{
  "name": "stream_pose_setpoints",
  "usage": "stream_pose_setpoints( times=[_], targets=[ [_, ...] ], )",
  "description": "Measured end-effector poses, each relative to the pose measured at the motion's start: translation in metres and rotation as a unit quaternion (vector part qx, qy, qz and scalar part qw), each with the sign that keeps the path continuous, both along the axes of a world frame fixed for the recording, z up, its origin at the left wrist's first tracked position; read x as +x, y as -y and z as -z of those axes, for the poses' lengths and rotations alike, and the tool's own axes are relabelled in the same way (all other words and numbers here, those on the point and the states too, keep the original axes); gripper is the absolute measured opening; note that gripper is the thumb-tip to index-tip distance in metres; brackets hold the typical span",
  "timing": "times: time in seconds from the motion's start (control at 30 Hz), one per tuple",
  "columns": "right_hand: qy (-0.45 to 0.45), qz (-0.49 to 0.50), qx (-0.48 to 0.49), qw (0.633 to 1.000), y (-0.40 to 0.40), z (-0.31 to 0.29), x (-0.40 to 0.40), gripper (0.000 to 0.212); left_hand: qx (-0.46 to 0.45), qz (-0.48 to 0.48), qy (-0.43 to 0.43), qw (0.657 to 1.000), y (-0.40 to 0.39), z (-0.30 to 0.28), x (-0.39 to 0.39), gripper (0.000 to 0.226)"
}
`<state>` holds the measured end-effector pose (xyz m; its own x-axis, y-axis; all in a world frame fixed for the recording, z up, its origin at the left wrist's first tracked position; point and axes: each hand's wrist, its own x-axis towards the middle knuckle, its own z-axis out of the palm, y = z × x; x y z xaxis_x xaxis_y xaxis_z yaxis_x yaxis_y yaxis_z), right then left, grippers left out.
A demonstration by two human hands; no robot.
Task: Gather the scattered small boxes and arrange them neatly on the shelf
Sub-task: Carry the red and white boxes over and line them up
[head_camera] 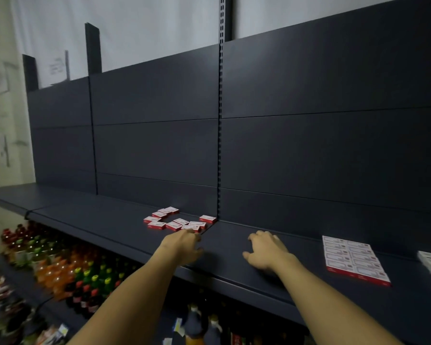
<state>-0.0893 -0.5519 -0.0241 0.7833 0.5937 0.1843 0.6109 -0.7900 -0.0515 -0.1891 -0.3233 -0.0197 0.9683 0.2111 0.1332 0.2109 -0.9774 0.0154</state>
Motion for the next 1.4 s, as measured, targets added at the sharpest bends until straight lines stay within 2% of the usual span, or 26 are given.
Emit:
stream_pose_setpoints(
  times=[0.13, 0.67, 1.13, 1.4],
  targets=[
    [0.004, 0.0, -0.003, 1.0, -0.037, 0.001, -0.008, 0.059, -0.002, 0.004, -0.003, 1.0, -0.035, -0.002, -0.009, 0.043],
    [0.006, 0.018, -0.007, 1.0, -0.149, 0.003, -0.011, 0.052, 0.015, 0.014, -0.031, 0.999, -0.155, 0.008, -0.012, 0.044],
    [0.013, -0.006, 0.012, 1.0, -0.251, 0.006, 0.06, 0.036, 0.036, 0.008, -0.006, 0.999, -0.258, 0.022, 0.065, 0.038],
    [0.012, -0.011, 0.005, 1.0, -0.286, 0.002, 0.114, 0.042, 0.042, 0.001, -0.005, 0.999, -0.293, 0.016, 0.118, 0.032]
  ],
)
